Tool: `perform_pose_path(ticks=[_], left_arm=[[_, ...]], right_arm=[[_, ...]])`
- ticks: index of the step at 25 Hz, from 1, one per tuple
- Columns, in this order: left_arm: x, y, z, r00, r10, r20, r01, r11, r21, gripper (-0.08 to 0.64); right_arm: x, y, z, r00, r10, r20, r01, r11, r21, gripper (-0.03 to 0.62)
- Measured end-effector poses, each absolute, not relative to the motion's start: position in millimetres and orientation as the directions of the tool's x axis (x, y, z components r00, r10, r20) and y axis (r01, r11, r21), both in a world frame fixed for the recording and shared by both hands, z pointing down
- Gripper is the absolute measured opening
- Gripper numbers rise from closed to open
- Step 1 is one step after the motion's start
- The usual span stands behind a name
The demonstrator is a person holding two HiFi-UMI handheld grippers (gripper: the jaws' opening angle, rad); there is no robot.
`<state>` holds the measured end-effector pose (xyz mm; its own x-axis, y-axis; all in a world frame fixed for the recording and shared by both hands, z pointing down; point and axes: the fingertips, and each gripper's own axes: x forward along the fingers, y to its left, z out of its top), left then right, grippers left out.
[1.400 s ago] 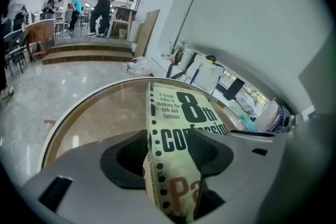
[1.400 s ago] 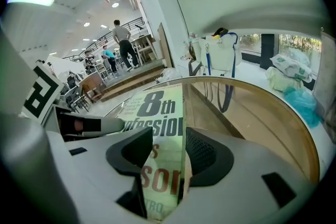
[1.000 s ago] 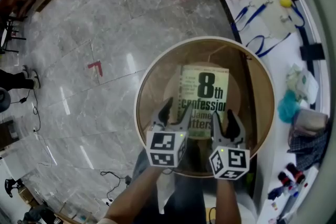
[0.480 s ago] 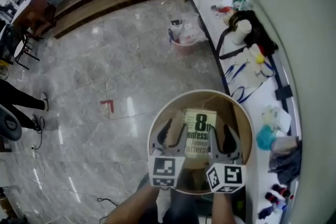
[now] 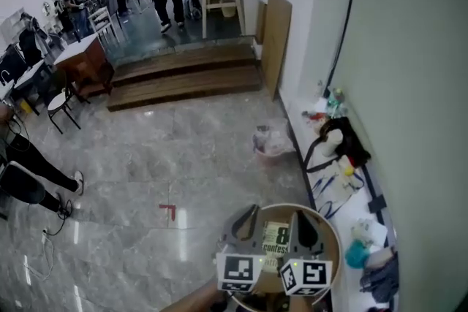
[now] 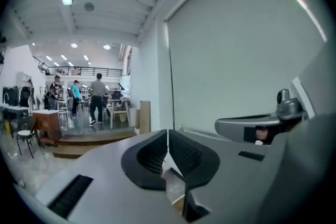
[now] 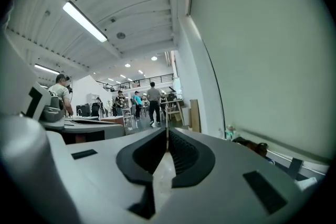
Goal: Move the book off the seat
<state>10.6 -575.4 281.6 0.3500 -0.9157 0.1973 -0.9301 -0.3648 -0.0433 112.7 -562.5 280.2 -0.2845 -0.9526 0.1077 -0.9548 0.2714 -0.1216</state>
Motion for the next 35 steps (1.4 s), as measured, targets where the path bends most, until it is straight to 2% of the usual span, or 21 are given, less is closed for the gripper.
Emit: perform_pose_path(ticks=[1, 10, 21, 35], left_arm=[[5, -575, 265, 0.353, -0.92, 0.173, -0.931, -0.363, -0.031, 0.007], [-65, -557, 160, 0.273, -0.962, -0.014, -0.96, -0.272, -0.066, 0.002], [-105, -536, 117, 0.213, -0.973, -0.093, -0.976, -0.208, -0.061, 0.002], [-122, -537, 117, 0.176, -0.978, -0.107, -0.984, -0.172, -0.051, 0.002]], right_arm=[[105, -564, 263, -0.294, -0.953, 0.078, -0.952, 0.284, -0.113, 0.008], [48, -547, 166, -0.363, -0.932, -0.018, -0.931, 0.364, -0.041, 0.006], [5, -528, 114, -0.408, -0.909, -0.079, -0.913, 0.407, 0.034, 0.006], [0, -542, 110, -0.424, -0.9, -0.101, -0.906, 0.421, 0.049, 0.006]])
